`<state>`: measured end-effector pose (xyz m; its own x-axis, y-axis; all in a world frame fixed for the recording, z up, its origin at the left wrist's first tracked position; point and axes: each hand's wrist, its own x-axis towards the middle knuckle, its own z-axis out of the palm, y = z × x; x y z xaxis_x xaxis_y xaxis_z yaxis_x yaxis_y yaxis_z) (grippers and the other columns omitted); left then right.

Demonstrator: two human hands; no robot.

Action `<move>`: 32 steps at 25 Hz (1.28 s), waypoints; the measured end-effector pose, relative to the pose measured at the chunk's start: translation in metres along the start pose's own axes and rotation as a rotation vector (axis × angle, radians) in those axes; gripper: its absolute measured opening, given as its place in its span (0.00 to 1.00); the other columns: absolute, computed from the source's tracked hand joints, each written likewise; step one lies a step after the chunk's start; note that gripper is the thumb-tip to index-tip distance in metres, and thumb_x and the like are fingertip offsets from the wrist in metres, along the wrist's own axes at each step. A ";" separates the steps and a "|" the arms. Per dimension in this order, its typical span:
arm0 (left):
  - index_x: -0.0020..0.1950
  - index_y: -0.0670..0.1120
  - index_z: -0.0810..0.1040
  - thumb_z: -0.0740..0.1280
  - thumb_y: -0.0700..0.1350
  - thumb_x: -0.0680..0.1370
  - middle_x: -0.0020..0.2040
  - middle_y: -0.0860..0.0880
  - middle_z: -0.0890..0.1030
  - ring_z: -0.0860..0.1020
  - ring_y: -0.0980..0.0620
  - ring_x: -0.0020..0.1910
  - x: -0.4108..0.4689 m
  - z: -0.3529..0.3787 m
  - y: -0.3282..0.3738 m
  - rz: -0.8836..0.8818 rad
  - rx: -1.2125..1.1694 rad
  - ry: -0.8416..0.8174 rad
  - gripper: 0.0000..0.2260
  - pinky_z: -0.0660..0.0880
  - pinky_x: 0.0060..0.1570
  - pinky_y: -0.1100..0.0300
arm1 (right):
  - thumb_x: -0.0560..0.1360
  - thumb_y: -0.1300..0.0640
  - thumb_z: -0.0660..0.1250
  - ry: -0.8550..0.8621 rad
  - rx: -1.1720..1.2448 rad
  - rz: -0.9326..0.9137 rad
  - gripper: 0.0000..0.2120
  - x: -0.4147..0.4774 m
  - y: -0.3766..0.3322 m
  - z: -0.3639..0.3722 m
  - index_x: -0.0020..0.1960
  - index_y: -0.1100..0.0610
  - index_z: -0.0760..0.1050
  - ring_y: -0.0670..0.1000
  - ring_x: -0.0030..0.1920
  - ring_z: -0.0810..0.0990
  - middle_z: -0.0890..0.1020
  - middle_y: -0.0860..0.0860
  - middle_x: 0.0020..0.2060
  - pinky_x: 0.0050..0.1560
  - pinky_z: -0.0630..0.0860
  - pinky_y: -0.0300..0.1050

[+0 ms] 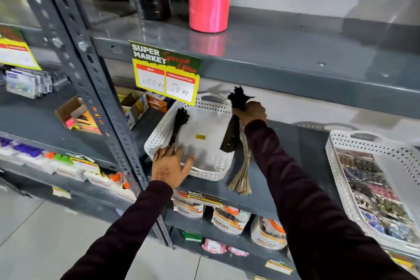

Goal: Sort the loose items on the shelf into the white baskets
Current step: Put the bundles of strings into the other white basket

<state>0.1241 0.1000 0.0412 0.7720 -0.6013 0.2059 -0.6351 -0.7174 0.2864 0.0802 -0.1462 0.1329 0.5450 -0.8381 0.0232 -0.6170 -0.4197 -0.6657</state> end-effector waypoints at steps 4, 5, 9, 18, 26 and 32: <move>0.63 0.44 0.75 0.45 0.65 0.72 0.59 0.40 0.80 0.75 0.40 0.59 -0.002 -0.001 0.000 0.002 -0.013 0.009 0.35 0.65 0.66 0.47 | 0.72 0.52 0.72 -0.228 -0.012 -0.018 0.14 -0.023 -0.022 0.071 0.53 0.60 0.79 0.60 0.58 0.81 0.82 0.62 0.57 0.57 0.77 0.50; 0.63 0.44 0.75 0.45 0.65 0.72 0.59 0.40 0.80 0.75 0.40 0.59 -0.002 -0.001 0.000 0.008 -0.011 0.011 0.35 0.65 0.65 0.47 | 0.72 0.53 0.71 -0.274 -0.037 -0.003 0.17 -0.032 -0.017 0.088 0.57 0.61 0.78 0.60 0.60 0.80 0.81 0.62 0.59 0.59 0.76 0.50; 0.65 0.45 0.72 0.43 0.66 0.72 0.61 0.41 0.78 0.73 0.41 0.62 -0.002 -0.001 -0.002 0.007 -0.004 0.003 0.36 0.64 0.66 0.47 | 0.76 0.53 0.67 -0.299 -0.241 -0.053 0.21 -0.047 -0.007 0.116 0.64 0.64 0.73 0.61 0.64 0.75 0.77 0.62 0.63 0.64 0.73 0.50; 0.69 0.47 0.70 0.45 0.62 0.74 0.73 0.45 0.68 0.62 0.43 0.73 -0.004 0.007 -0.003 0.043 -0.049 0.059 0.32 0.58 0.71 0.41 | 0.77 0.51 0.65 -0.149 -0.277 0.139 0.28 -0.043 0.079 0.035 0.72 0.62 0.64 0.59 0.72 0.65 0.70 0.61 0.70 0.73 0.63 0.53; 0.67 0.46 0.73 0.47 0.61 0.74 0.72 0.43 0.70 0.64 0.42 0.73 -0.005 0.006 -0.002 0.053 -0.053 0.055 0.31 0.59 0.70 0.39 | 0.78 0.58 0.64 -0.122 -0.022 0.212 0.20 -0.048 0.078 0.027 0.68 0.65 0.69 0.60 0.65 0.75 0.76 0.62 0.65 0.65 0.72 0.49; 0.68 0.47 0.71 0.46 0.62 0.75 0.73 0.44 0.69 0.62 0.44 0.73 -0.005 0.006 -0.004 0.064 -0.045 0.050 0.31 0.57 0.71 0.41 | 0.78 0.58 0.64 -0.004 -0.065 -0.058 0.18 -0.036 0.011 0.017 0.65 0.64 0.70 0.61 0.63 0.77 0.77 0.63 0.62 0.62 0.73 0.50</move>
<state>0.1224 0.1040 0.0338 0.7312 -0.6260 0.2710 -0.6820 -0.6610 0.3130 0.0634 -0.1150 0.1124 0.5827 -0.8107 0.0574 -0.6200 -0.4891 -0.6134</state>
